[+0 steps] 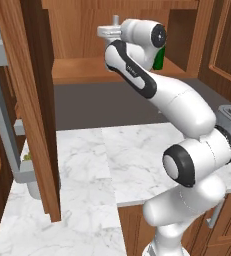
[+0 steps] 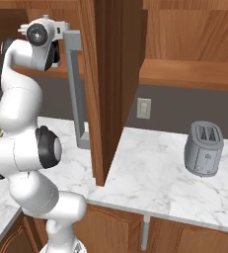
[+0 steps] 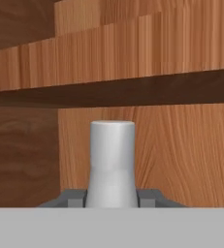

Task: Sort all alcoholic drinks to one cabinet, and non-alcoholic drinks to the other.

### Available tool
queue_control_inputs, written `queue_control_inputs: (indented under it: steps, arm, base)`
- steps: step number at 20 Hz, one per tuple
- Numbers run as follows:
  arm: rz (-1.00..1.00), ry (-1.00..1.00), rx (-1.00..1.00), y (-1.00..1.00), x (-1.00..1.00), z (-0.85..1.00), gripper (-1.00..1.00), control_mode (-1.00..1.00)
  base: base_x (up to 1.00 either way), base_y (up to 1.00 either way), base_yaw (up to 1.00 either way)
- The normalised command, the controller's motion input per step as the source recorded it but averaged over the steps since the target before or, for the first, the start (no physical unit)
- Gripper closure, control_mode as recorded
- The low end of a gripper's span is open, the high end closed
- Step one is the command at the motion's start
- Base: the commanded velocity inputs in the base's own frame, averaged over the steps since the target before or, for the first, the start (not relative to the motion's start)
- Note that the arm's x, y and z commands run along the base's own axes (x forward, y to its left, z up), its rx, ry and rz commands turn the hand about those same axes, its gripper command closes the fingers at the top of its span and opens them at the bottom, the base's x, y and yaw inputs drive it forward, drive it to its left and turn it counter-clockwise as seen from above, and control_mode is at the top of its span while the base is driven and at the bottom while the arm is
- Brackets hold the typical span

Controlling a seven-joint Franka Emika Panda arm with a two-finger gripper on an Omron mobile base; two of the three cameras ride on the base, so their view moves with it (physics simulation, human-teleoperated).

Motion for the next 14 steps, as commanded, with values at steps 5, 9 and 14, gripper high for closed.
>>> queue_control_inputs:
  steps: [5,9,14]
  arm:
    - [0.0,0.0,0.0,0.06,0.29,0.0,1.0,-1.0]
    - [0.0,0.0,0.0,0.03,0.23,-0.02,1.0,-1.0]
    - [0.0,0.01,0.0,0.0,0.2,-0.11,1.0,-1.0]
  base:
    - [0.0,0.0,0.0]
    - [0.0,0.0,0.0]
    - [0.0,0.0,0.0]
